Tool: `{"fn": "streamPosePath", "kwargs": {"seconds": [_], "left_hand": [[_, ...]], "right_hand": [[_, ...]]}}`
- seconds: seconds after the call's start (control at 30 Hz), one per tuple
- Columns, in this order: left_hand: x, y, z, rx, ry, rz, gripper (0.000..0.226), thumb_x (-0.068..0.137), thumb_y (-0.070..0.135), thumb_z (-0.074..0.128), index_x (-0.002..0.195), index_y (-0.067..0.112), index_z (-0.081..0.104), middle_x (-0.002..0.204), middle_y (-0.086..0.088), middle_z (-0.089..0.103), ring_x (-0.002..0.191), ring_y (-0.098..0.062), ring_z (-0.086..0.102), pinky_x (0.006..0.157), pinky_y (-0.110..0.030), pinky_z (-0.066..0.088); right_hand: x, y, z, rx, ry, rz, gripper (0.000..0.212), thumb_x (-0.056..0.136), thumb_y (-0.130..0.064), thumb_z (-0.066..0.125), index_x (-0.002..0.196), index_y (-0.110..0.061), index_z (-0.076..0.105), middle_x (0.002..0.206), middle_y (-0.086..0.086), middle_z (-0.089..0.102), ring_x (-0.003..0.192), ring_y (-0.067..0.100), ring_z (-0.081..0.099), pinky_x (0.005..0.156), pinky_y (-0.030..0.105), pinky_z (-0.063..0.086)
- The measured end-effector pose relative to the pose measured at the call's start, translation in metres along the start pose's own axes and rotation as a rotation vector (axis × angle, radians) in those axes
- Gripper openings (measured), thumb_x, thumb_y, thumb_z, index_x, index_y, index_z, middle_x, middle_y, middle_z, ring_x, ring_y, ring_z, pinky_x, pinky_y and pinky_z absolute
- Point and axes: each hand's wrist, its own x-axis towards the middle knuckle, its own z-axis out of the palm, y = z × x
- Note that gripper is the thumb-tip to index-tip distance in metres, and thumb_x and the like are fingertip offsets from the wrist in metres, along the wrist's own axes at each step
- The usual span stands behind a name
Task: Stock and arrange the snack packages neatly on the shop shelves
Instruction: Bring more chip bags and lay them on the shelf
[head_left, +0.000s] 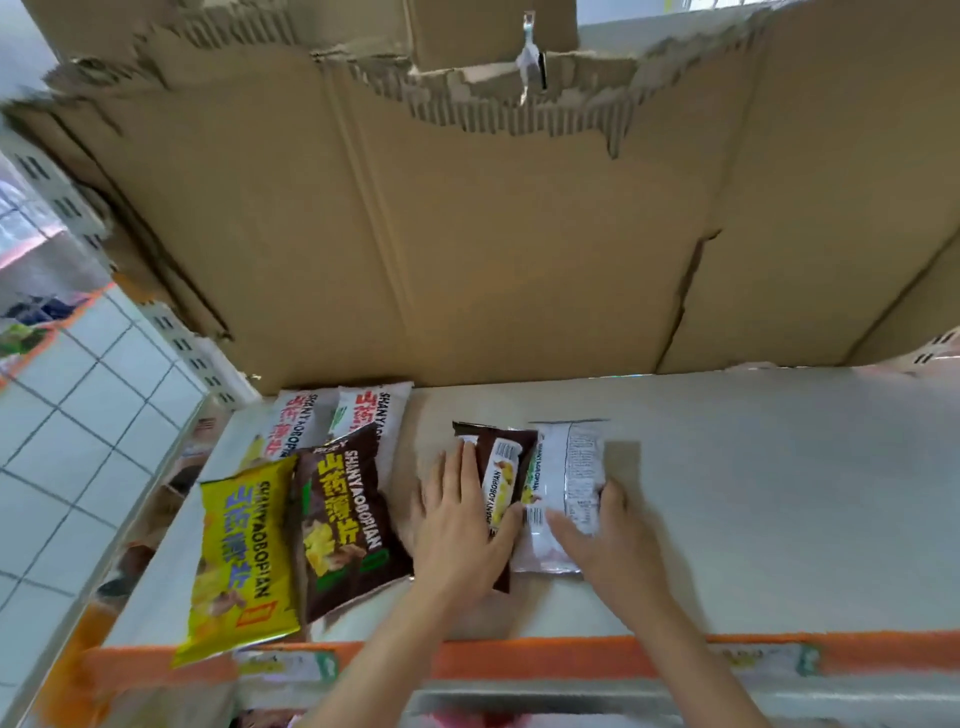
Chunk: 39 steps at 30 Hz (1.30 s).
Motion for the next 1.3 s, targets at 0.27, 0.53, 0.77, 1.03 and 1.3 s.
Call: {"fn": "streamPosePath", "kwargs": {"seconds": [0.27,0.53,0.77,1.03,1.3], "left_hand": [[-0.007,-0.022,0.001,-0.203,-0.031,0.302,0.059,0.098,0.046,0.016,0.148,0.020,-0.002,0.155,0.008,-0.013,0.142,-0.008,-0.018,0.119,-0.033,0.001],[-0.026,-0.035,-0.012,-0.262,-0.241,0.287,0.102,0.077,0.047,0.062,0.142,0.046,-0.016,0.147,0.025,-0.032,0.139,-0.012,-0.029,0.114,-0.041,0.011],[-0.024,-0.034,-0.015,-0.279,-0.144,0.224,0.089,0.075,0.019,0.057,0.144,0.044,0.007,0.152,0.022,-0.007,0.132,-0.019,0.016,0.108,-0.040,0.032],[-0.018,-0.040,-0.049,-0.675,-0.028,0.160,0.051,0.071,0.013,0.069,0.118,0.028,0.054,0.107,0.013,0.063,0.098,-0.002,0.058,0.080,-0.025,0.048],[0.009,-0.035,-0.084,-1.079,0.326,-0.225,0.016,0.081,0.028,0.070,0.074,0.013,0.067,0.075,-0.004,0.071,0.075,-0.019,0.069,0.062,-0.029,0.055]], "right_hand": [[0.015,-0.010,0.005,-0.235,0.079,-0.152,0.071,0.087,-0.040,0.058,0.146,-0.026,0.021,0.137,0.015,0.032,0.108,0.031,0.052,0.083,0.033,0.042],[0.053,-0.013,-0.027,-0.384,-0.272,-0.173,0.044,0.099,-0.015,0.035,0.140,-0.031,0.039,0.100,0.002,0.037,0.086,0.023,0.051,0.077,0.031,0.040],[0.049,-0.011,-0.039,-0.710,-0.444,-0.184,0.084,0.083,0.003,0.037,0.146,-0.041,0.004,0.129,-0.001,0.029,0.098,0.020,0.050,0.070,0.030,0.044],[0.026,0.009,-0.032,-0.782,-0.292,-0.262,0.066,0.092,-0.025,0.042,0.147,-0.038,0.008,0.117,-0.002,0.030,0.114,0.015,0.039,0.068,0.027,0.039],[0.019,0.010,-0.032,-0.484,-0.053,-0.325,0.037,0.078,-0.013,0.069,0.113,-0.023,0.066,0.098,0.002,0.038,0.101,0.021,0.044,0.073,0.030,0.041]]}}
